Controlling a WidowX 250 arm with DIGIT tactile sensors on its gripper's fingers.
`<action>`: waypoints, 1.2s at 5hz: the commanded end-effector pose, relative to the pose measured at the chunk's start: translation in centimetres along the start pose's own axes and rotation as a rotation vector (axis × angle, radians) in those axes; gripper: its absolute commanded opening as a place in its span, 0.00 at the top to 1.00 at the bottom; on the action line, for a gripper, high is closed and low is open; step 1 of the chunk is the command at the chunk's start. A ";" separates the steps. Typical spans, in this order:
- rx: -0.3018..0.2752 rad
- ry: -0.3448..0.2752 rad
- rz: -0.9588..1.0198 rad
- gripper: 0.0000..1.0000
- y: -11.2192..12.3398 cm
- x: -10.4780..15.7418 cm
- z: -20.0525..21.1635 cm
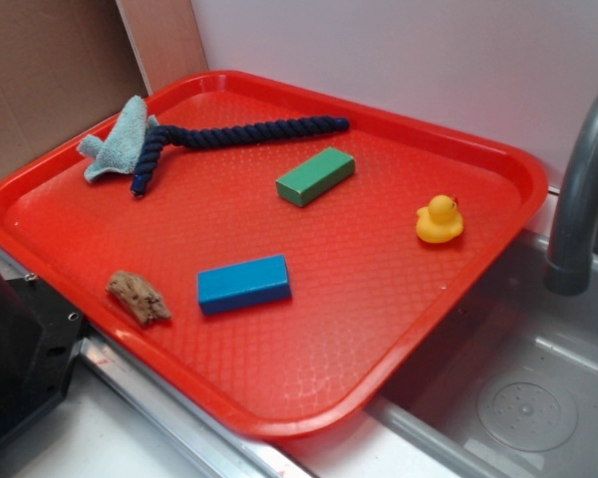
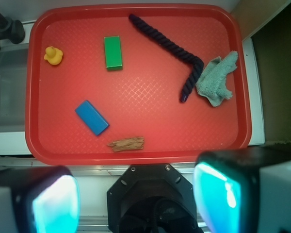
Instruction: Grab the blue cloth.
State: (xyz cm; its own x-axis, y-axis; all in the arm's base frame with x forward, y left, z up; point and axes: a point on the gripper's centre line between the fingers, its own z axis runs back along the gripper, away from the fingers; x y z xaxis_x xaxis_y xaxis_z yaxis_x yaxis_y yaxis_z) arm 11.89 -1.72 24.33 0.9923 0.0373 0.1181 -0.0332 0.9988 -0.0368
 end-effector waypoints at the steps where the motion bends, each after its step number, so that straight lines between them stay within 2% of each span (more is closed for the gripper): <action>1: 0.000 0.000 0.000 0.00 0.0 0.0 0.0; 2: 0.105 0.020 0.239 0.00 5.0 3.6 -5.3; 3: 0.089 -0.050 0.476 0.00 9.5 6.3 -7.3; 4: 0.113 -0.166 0.722 0.00 11.7 8.5 -9.2; 5: 0.144 -0.178 0.971 0.00 14.2 8.3 -11.7; 6: 0.148 -0.130 1.152 0.00 15.1 8.0 -14.8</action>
State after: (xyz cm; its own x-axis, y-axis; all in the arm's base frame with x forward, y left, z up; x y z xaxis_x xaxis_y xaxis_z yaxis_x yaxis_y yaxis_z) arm 22.25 12.09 9.13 0.3837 0.9087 0.1644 -0.9175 0.3954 -0.0440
